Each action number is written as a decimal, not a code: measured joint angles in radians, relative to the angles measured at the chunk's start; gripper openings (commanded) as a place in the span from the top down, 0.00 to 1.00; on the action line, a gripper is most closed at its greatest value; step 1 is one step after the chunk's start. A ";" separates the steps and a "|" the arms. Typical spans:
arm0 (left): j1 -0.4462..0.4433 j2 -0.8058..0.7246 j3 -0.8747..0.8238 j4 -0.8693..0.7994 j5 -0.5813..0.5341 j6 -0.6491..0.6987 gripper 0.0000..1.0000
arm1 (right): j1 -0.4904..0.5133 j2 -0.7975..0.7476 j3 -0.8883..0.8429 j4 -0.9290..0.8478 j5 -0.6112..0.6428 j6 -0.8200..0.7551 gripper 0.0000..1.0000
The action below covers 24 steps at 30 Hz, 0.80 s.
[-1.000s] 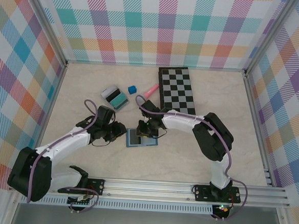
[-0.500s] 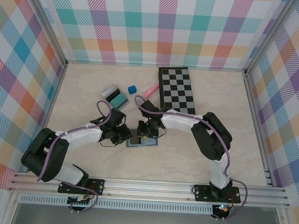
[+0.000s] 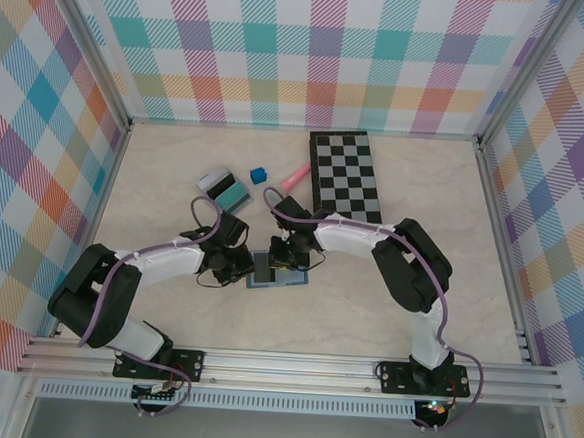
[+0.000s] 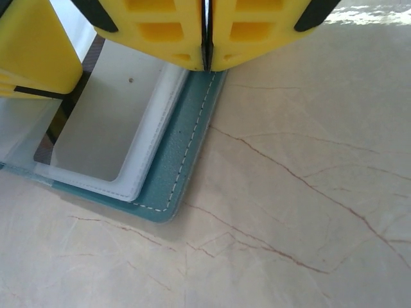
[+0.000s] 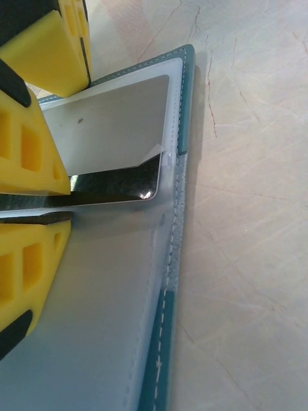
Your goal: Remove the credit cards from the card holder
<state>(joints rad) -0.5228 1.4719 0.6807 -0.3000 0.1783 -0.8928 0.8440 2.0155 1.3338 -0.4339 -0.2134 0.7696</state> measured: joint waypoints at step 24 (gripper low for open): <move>-0.007 0.013 0.012 -0.015 -0.015 0.015 0.97 | -0.014 0.011 -0.006 0.038 -0.077 -0.027 0.83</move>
<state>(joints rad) -0.5301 1.4845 0.6930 -0.3149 0.1635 -0.8780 0.8299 2.0266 1.3277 -0.3962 -0.2905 0.7429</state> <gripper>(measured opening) 0.043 0.183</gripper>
